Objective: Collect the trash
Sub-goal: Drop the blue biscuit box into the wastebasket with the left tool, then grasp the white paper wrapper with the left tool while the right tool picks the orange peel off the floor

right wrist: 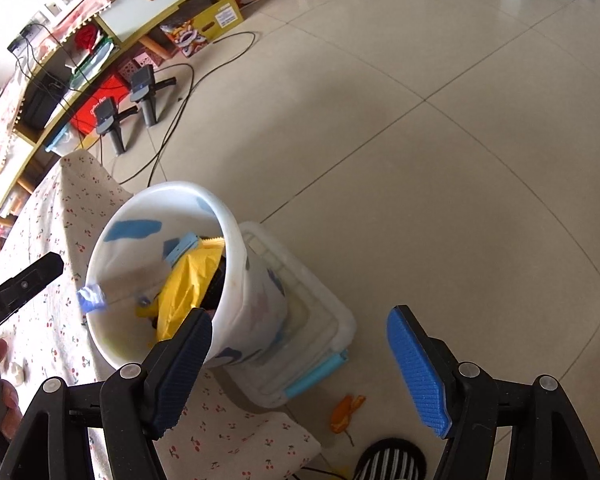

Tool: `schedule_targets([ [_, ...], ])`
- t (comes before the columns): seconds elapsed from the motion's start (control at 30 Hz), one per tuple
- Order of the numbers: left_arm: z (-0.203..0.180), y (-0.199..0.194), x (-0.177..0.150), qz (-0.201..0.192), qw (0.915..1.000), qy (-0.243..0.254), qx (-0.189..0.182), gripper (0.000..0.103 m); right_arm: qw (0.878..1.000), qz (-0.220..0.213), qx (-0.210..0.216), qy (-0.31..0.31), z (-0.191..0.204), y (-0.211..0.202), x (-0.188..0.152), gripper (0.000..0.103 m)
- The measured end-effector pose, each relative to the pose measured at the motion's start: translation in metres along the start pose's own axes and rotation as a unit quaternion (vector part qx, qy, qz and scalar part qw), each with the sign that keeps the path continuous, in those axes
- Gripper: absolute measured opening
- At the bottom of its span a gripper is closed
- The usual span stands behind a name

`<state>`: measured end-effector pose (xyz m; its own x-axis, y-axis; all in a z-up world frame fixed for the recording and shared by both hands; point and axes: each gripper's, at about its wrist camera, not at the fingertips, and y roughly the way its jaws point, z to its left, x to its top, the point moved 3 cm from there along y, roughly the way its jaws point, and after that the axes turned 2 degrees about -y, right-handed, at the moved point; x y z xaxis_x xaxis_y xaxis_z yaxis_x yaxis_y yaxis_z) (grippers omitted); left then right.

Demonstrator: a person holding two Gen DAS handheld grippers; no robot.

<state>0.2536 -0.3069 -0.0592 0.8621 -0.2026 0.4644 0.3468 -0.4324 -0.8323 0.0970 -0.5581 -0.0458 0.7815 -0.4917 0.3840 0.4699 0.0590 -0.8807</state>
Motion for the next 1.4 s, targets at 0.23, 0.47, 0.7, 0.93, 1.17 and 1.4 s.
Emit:
schedule_targets([
  [0.23,0.028,-0.04,-0.02,-0.015,0.9995,0.015,0.024,0.097,1.0,-0.003,0.003,-0.026,0.021,-0.005,-0.009,0.078],
  [0.47,0.078,-0.094,-0.04,-0.032,0.9986,0.003,0.041,0.097,0.999,-0.001,0.012,-0.051,0.052,-0.005,-0.024,0.08],
  [0.7,0.133,-0.157,-0.076,-0.037,0.9978,-0.02,0.052,0.097,0.999,0.016,0.018,-0.049,0.068,0.015,-0.045,0.081],
  [0.93,0.178,-0.183,-0.137,-0.011,0.9965,-0.035,0.076,0.097,0.998,0.057,-0.039,0.007,0.018,0.087,-0.087,0.082],
  [1.17,0.193,-0.19,-0.167,-0.001,0.9969,-0.051,0.06,0.097,0.973,0.19,-0.086,0.096,-0.069,0.207,-0.17,0.077],
  [1.4,0.217,-0.192,-0.18,0.002,0.9946,-0.081,0.065,0.097,0.963,0.218,-0.052,0.15,-0.075,0.266,-0.202,0.068],
])
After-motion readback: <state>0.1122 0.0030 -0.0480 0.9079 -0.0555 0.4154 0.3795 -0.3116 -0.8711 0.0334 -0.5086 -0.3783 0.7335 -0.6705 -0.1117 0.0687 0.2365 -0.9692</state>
